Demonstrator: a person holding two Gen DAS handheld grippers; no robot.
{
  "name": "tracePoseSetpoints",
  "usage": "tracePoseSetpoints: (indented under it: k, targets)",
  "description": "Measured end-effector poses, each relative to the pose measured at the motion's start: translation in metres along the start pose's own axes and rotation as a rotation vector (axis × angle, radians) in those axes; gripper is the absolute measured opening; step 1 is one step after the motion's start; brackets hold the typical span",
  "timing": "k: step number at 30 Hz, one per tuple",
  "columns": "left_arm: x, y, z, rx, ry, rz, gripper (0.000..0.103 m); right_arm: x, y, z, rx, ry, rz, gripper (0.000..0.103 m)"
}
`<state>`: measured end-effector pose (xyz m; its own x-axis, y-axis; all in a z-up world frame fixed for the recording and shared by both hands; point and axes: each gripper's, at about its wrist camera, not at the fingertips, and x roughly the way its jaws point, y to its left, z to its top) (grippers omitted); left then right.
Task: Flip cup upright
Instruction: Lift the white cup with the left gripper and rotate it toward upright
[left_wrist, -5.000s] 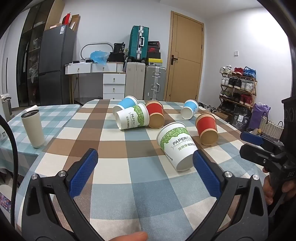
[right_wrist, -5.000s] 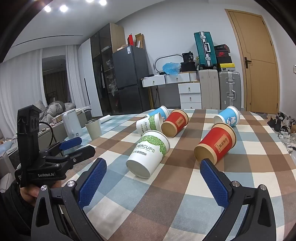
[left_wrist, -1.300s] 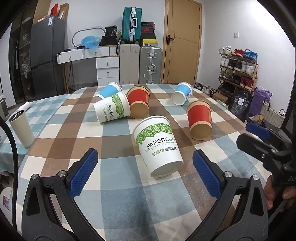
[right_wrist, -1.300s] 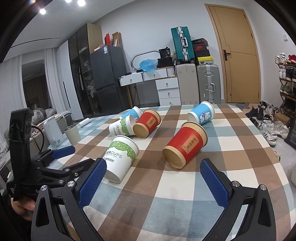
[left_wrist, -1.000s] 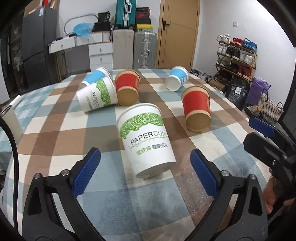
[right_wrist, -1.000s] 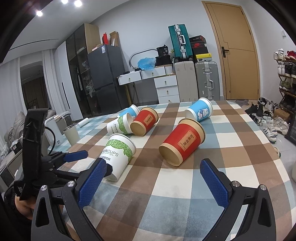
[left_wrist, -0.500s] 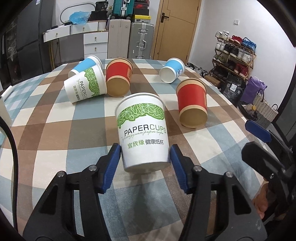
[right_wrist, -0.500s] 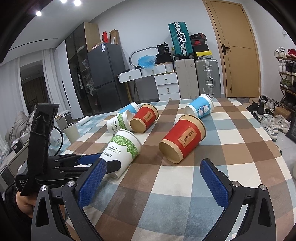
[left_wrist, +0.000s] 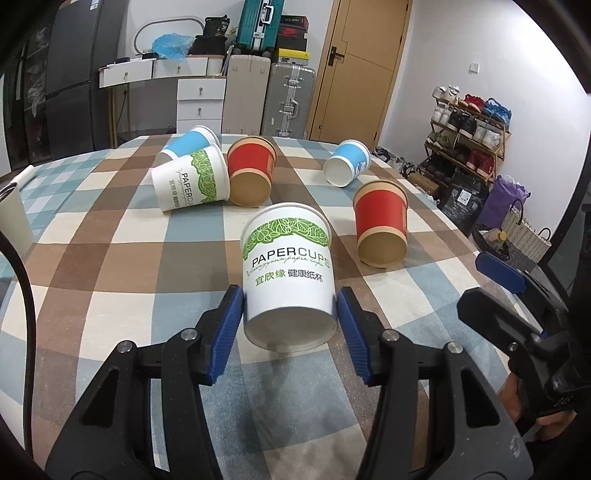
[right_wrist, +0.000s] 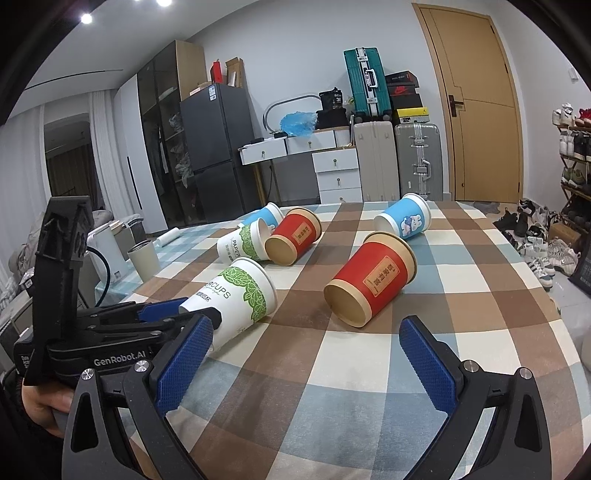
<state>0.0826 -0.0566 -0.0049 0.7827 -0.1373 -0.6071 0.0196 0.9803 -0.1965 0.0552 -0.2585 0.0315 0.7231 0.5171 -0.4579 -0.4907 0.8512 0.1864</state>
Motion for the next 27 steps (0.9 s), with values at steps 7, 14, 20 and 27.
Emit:
tracePoseSetpoints:
  k: [7,14,20,27]
  targets:
    - [-0.003,0.003,-0.005,0.005,0.029,0.009,0.049,0.001,0.009,-0.002,-0.031,0.000,0.009,0.103]
    - [0.011,-0.002,-0.006,0.040,0.071,0.017,0.050,0.001,0.008,-0.002,-0.027,0.001,0.010,0.103]
    - [0.021,-0.005,-0.003,0.046,0.095,0.024,0.051,0.001,0.008,-0.002,-0.022,0.002,0.011,0.103]
    - [0.012,-0.003,-0.005,0.030,0.068,0.002,0.051,0.000,0.008,-0.002,-0.019,0.000,0.011,0.103]
